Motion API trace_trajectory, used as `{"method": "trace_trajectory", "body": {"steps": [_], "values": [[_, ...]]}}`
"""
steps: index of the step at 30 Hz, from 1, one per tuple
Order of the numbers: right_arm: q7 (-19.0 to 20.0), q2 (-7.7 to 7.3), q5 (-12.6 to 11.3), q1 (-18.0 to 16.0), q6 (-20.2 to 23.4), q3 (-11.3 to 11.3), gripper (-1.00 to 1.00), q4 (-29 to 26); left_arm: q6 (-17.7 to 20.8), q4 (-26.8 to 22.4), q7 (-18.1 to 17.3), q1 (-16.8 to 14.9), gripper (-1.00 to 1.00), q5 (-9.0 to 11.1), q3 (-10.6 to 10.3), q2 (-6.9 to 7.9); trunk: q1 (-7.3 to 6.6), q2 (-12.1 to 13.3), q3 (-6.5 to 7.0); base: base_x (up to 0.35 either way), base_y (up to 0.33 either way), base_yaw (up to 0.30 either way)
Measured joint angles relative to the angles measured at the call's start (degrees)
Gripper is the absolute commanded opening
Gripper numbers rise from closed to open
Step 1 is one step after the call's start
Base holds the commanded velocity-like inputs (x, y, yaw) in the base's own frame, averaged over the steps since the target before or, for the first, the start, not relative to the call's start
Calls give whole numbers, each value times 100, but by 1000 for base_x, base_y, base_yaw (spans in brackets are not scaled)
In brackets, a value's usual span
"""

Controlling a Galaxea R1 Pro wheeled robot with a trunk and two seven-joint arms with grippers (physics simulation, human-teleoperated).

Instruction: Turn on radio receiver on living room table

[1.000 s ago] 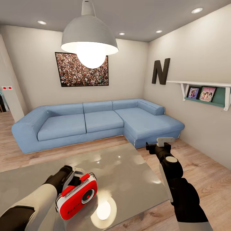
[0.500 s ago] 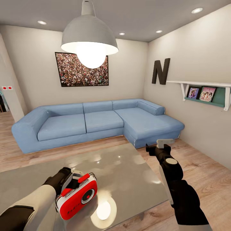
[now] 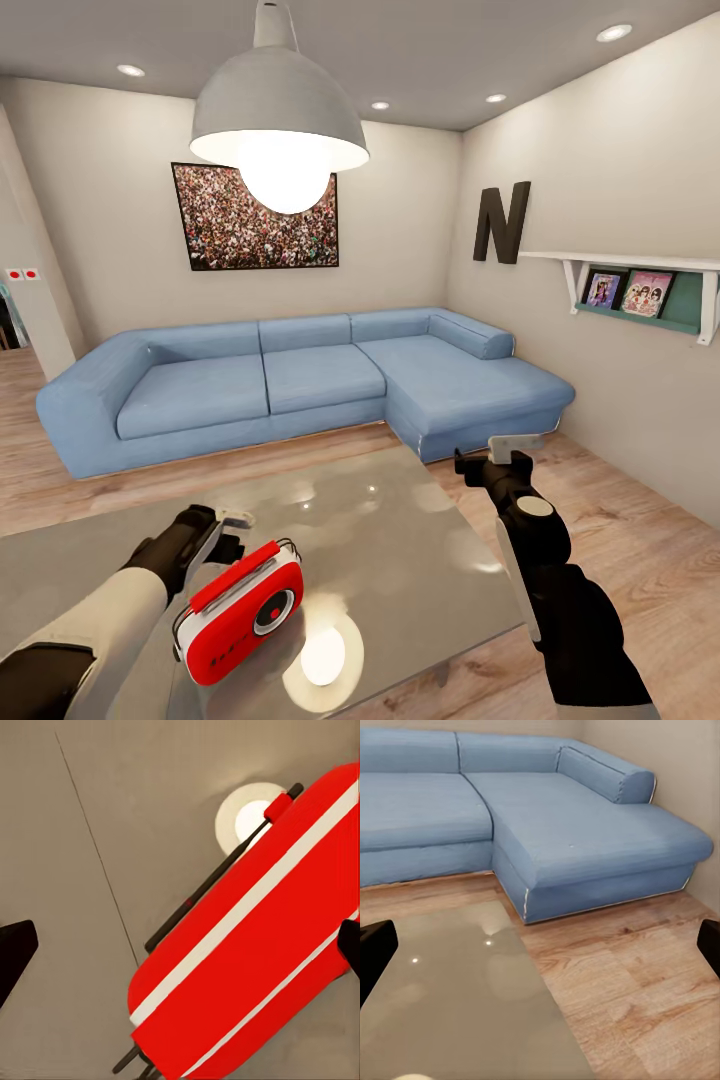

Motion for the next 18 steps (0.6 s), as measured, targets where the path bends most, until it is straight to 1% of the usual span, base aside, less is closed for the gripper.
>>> {"method": "trace_trajectory", "body": {"steps": [12,14,15,18], "values": [[5,0,0,1,-1,0,100,-7,0,-44,-24,0,100,2,-7,-6,0,0,-30,0,0,0],[6,0,0,1,-1,0,100,-8,0,-18,-25,0,100,2,-12,-26,0,0,-41,0,0,0],[6,0,0,1,-1,0,100,-8,0,59,-27,1,100,3,-22,-83,0,0,-47,0,0,0],[2,0,0,1,-1,3,100,-9,0,108,-29,0,100,-6,-25,-107,0,0,-65,0,0,0]]}}
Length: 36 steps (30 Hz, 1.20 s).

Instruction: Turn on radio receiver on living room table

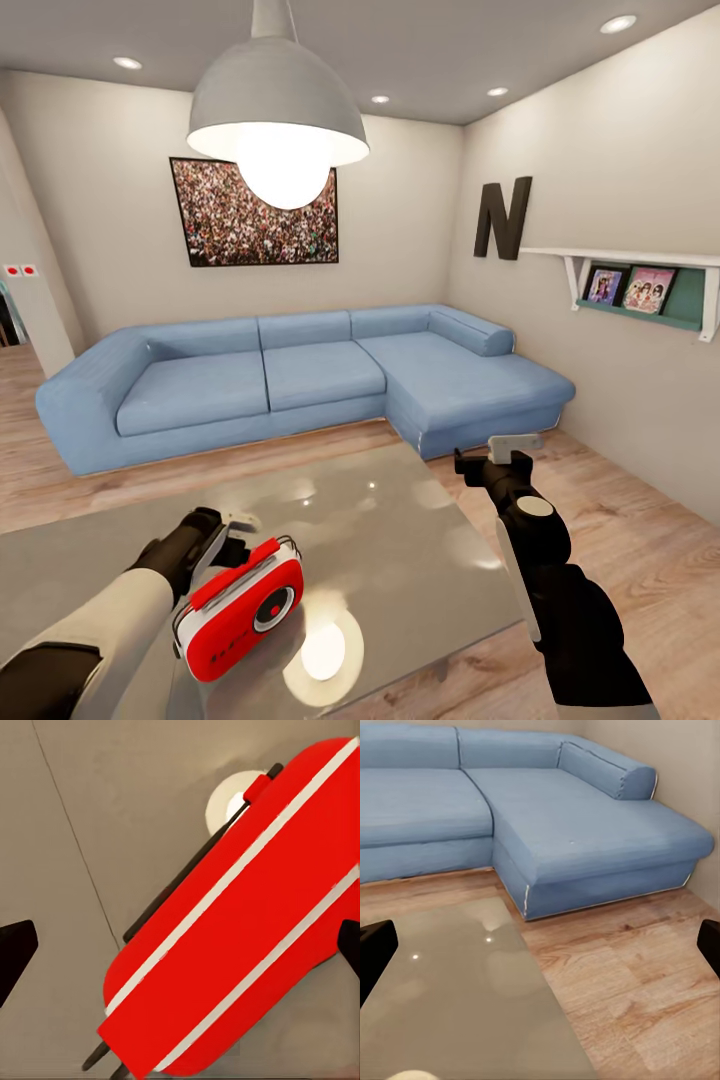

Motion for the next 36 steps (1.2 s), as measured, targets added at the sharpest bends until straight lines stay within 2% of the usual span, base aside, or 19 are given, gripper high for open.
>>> {"method": "trace_trajectory", "body": {"steps": [6,17,36], "values": [[2,0,0,0,0,0,100,0,-1,29,-7,0,100,-9,-9,-40,0,0,-36,0,0,0],[9,0,0,0,0,5,100,0,-6,-3,-15,0,100,-11,-1,6,0,0,-102,0,0,0],[11,0,0,0,0,6,100,0,-9,24,-16,0,100,-11,-1,0,0,0,-216,0,0,0]]}}
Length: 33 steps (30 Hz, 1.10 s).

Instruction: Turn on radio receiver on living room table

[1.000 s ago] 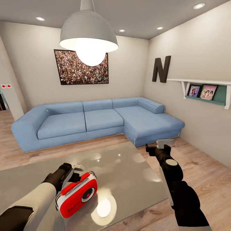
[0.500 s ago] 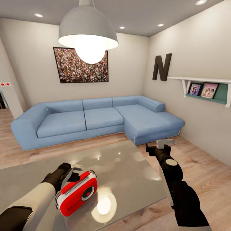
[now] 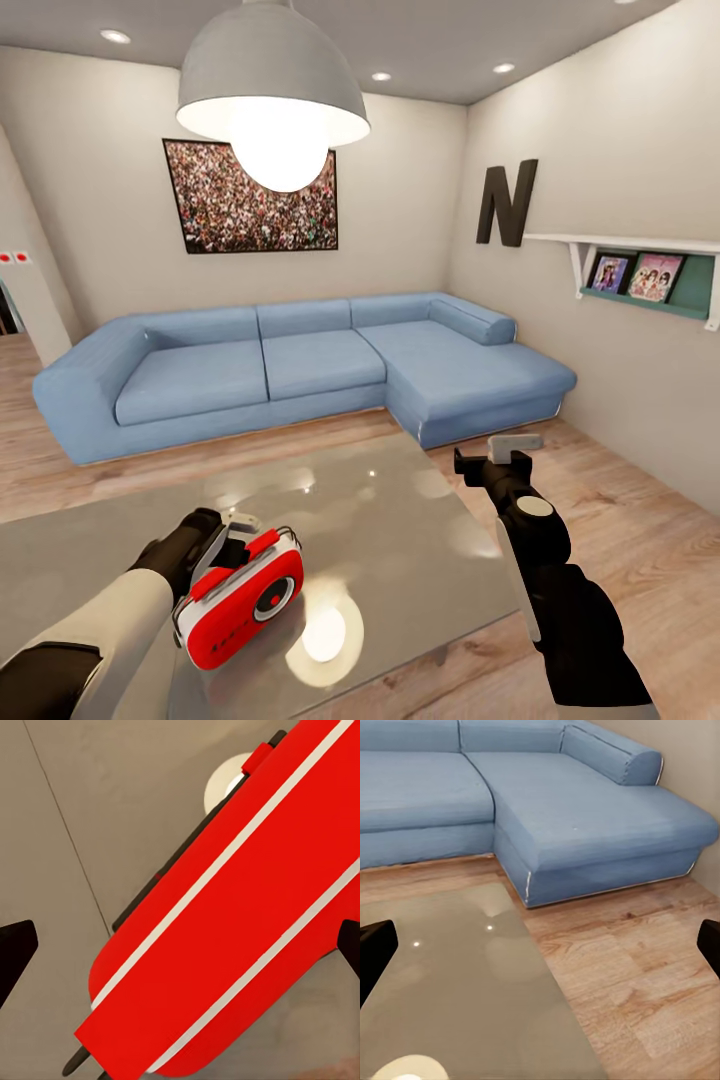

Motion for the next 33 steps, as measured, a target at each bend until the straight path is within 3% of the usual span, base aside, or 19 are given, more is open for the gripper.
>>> {"method": "trace_trajectory", "body": {"steps": [33], "values": [[-2,0,0,0,0,0,100,0,0,-1,0,0,100,8,0,0,0,0,-252,0,0,0]]}}
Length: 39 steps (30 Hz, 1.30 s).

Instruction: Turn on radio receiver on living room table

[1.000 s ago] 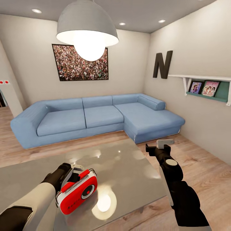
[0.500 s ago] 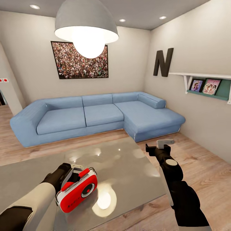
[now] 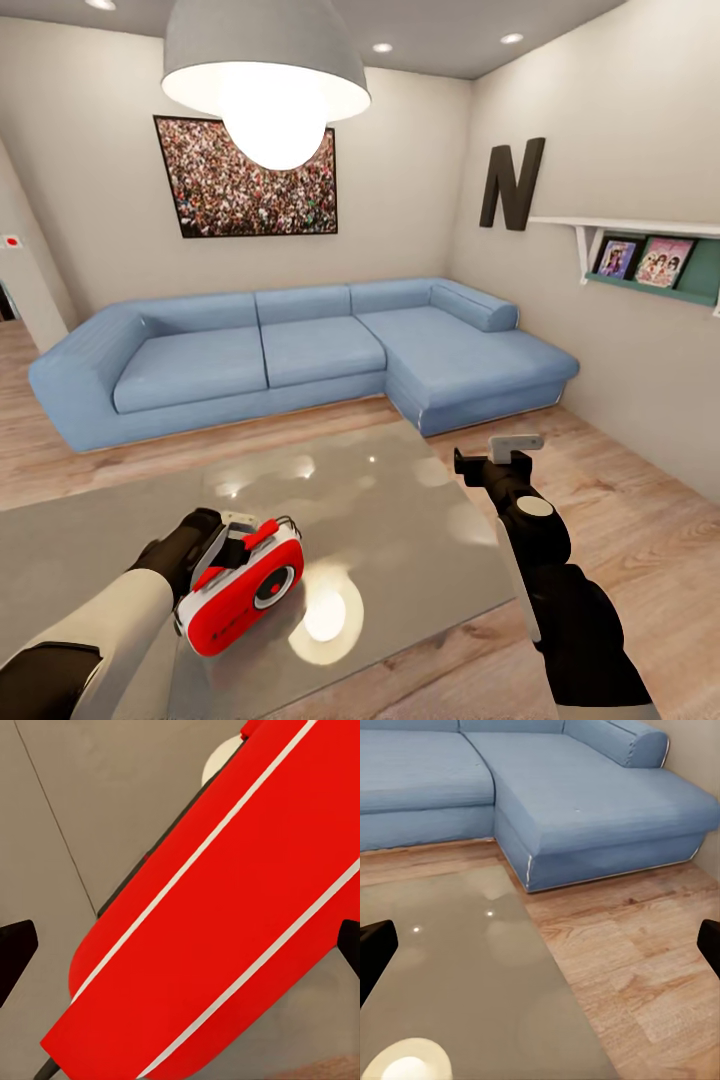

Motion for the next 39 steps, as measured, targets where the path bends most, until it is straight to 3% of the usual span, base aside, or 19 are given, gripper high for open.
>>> {"method": "trace_trajectory", "body": {"steps": [15,39], "values": [[-11,0,0,0,0,0,100,0,0,-4,-4,0,100,0,0,0,0,0,-128,0,0,0],[-7,0,0,0,0,0,100,0,0,-18,-9,0,100,0,-3,0,0,0,-163,0,0,0]]}}
